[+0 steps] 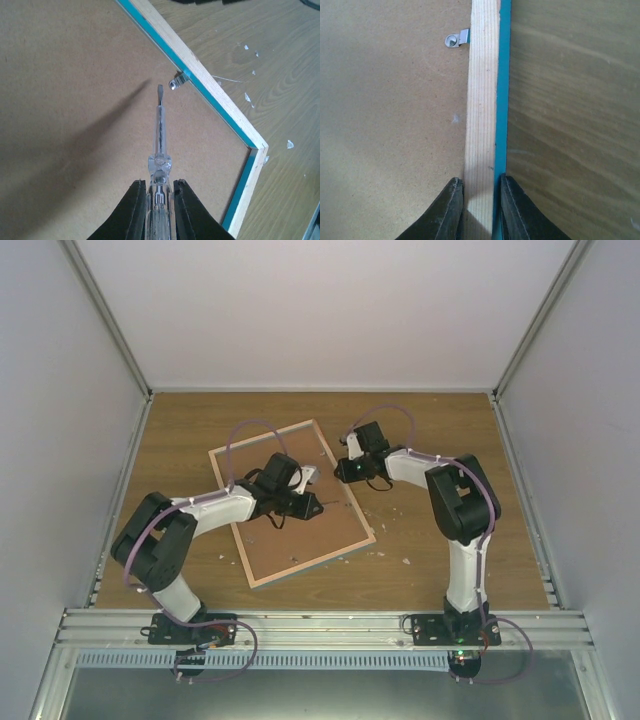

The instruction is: Take the photo out of the frame

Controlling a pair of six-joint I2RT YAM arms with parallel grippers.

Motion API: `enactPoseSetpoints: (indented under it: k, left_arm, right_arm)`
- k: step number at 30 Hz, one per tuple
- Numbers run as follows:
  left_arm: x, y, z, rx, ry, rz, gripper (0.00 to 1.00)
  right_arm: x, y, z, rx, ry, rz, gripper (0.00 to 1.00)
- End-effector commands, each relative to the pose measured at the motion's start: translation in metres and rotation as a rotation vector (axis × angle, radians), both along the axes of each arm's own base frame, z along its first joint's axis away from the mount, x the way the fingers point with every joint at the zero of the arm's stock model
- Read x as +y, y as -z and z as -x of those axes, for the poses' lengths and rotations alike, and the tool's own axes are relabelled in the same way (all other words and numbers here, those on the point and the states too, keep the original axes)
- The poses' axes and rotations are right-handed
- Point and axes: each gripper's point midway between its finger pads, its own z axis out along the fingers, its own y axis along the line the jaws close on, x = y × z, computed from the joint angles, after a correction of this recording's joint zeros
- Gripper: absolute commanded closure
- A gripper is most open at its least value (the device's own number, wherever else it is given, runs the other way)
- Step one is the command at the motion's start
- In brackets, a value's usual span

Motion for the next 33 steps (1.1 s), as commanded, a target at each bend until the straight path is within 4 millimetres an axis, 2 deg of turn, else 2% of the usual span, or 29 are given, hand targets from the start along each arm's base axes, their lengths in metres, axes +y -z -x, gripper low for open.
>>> enactPoseSetpoints:
  k: [1,6,13,20,33]
  left_arm:
    - [-0.024,-0.013,-0.006,-0.053,0.051,0.059,1.00]
    - [-0.034,-0.011,-0.003,-0.057,0.074,0.064,1.00]
    - [-0.045,-0.008,-0.002,-0.059,0.118,0.063,1.00]
    - [-0.051,0.002,0.004,-0.031,0.147,0.039,1.00]
    - [-0.048,0.011,0.021,-0.017,0.167,-0.036,1.00]
  right_arm:
    - [-0.010,0.005,0.021,0.035,0.020,0.007,0.89]
    - [-0.016,0.008,0.036,0.048,0.066,-0.002,0.95]
    - [-0.020,0.020,0.052,0.080,0.078,-0.001,0.96]
    - [-0.020,0.019,0.052,0.076,0.078,-0.001,0.96]
    - [-0.022,0.023,0.050,0.072,0.074,0.015,0.96]
